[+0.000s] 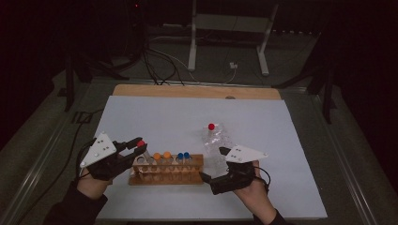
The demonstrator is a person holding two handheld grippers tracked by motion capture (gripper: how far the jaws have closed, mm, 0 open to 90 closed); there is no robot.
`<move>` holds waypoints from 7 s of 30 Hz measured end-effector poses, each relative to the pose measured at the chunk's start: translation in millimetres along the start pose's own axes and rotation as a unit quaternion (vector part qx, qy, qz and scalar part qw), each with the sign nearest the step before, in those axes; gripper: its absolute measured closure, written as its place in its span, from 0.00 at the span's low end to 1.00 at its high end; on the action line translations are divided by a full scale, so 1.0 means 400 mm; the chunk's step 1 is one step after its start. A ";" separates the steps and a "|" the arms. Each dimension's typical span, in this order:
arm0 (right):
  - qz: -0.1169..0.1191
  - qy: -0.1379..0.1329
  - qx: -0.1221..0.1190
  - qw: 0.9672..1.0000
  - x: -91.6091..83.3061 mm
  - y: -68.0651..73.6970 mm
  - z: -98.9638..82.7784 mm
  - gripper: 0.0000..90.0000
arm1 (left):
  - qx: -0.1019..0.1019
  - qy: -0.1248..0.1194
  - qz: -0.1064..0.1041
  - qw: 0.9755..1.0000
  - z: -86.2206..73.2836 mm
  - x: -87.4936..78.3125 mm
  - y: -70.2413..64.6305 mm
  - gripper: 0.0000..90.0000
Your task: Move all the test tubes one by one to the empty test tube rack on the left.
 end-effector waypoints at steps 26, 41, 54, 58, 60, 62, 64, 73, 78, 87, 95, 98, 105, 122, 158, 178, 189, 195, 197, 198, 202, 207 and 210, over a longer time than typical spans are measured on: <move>0.005 0.001 -0.003 1.000 -0.004 0.002 0.001 0.00 | 0.001 0.064 -0.015 0.998 -0.112 0.070 -0.014 0.80; 0.007 0.003 -0.005 1.000 -0.007 0.003 0.002 0.00 | -0.006 0.078 -0.014 0.997 -0.147 0.086 -0.017 0.80; 0.010 0.002 -0.006 1.000 -0.009 0.004 0.004 0.00 | -0.005 0.087 -0.012 0.996 -0.154 0.087 -0.017 0.79; 0.009 0.000 -0.007 1.000 -0.012 0.004 0.007 0.00 | -0.004 0.092 -0.012 0.996 -0.154 0.084 -0.016 0.79; 0.009 -0.001 -0.007 1.000 -0.014 0.003 0.008 0.00 | -0.005 0.089 -0.006 0.996 -0.151 0.080 -0.011 0.78; 0.008 -0.002 -0.006 1.000 -0.016 0.000 0.009 0.00 | -0.014 0.083 -0.007 0.996 -0.141 0.072 -0.006 0.72; 0.007 -0.004 -0.006 1.000 -0.019 -0.002 0.011 0.00 | -0.019 0.075 -0.005 0.997 -0.129 0.062 -0.001 0.66; 0.000 -0.007 -0.007 1.000 -0.028 -0.017 0.017 0.00 | -0.041 0.039 0.003 0.998 -0.089 0.031 0.021 0.32; -0.011 -0.008 -0.007 1.000 -0.030 -0.047 0.015 0.00 | -0.063 0.022 0.003 0.998 -0.077 0.017 0.041 0.18; -0.051 -0.006 0.008 0.999 -0.003 -0.156 -0.007 0.00 | -0.056 0.019 0.009 0.998 -0.087 0.013 0.066 0.01; -0.068 0.005 0.029 0.997 0.038 -0.243 -0.008 0.00 | -0.054 0.011 0.019 0.998 -0.089 0.008 0.083 0.01; -0.075 0.017 0.035 0.996 0.055 -0.268 -0.018 0.00 | -0.053 0.012 0.024 0.998 -0.091 0.007 0.088 0.01; -0.089 0.041 0.054 0.994 0.095 -0.313 -0.042 0.20 | -0.062 0.007 0.040 0.997 -0.090 0.004 0.103 0.01; -0.091 0.086 0.057 0.990 0.156 -0.352 -0.052 0.71 | -0.063 0.013 0.036 0.997 -0.097 0.008 0.101 0.01; -0.104 0.065 0.014 0.992 0.094 -0.306 0.042 0.83 | -0.055 0.021 0.023 0.998 -0.097 0.010 0.088 0.01; -0.097 0.050 -0.015 0.994 0.036 -0.244 0.074 0.83 | -0.050 0.016 0.018 0.998 -0.084 0.001 0.079 0.01; -0.068 0.056 -0.021 0.996 0.035 -0.182 0.039 0.83 | -0.049 0.014 0.009 0.999 -0.076 -0.001 0.065 0.01; -0.049 0.070 -0.015 0.996 0.038 -0.152 -0.001 0.83 | -0.043 0.012 -0.006 0.999 -0.065 -0.004 0.042 0.01; -0.043 0.077 -0.014 0.996 0.040 -0.139 -0.016 0.83 | -0.038 0.010 -0.011 0.999 -0.059 -0.006 0.030 0.01; -0.041 0.080 -0.014 0.996 0.041 -0.134 -0.023 0.83 | -0.037 0.010 -0.017 0.999 -0.056 -0.007 0.023 0.01; -0.031 0.091 -0.015 0.995 0.044 -0.109 -0.045 0.83 | -0.034 0.006 -0.030 0.999 -0.044 -0.012 -0.001 0.01; -0.020 0.103 -0.018 0.994 0.044 -0.080 -0.071 0.83 | -0.025 0.004 -0.045 0.999 -0.036 -0.013 -0.031 0.01; -0.011 0.109 -0.019 0.994 0.045 -0.062 -0.083 0.83 | -0.027 0.004 -0.060 0.998 -0.032 -0.013 -0.052 0.01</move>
Point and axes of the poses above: each handheld gripper's, and its own axes: x roughly forward along the jaws, z roughly out of its top, y roughly to its left, the point moved 10 cm from there along x, roughly forward along the jaws, and after that the axes turned 12 degrees about z, right-handed, at the moved point
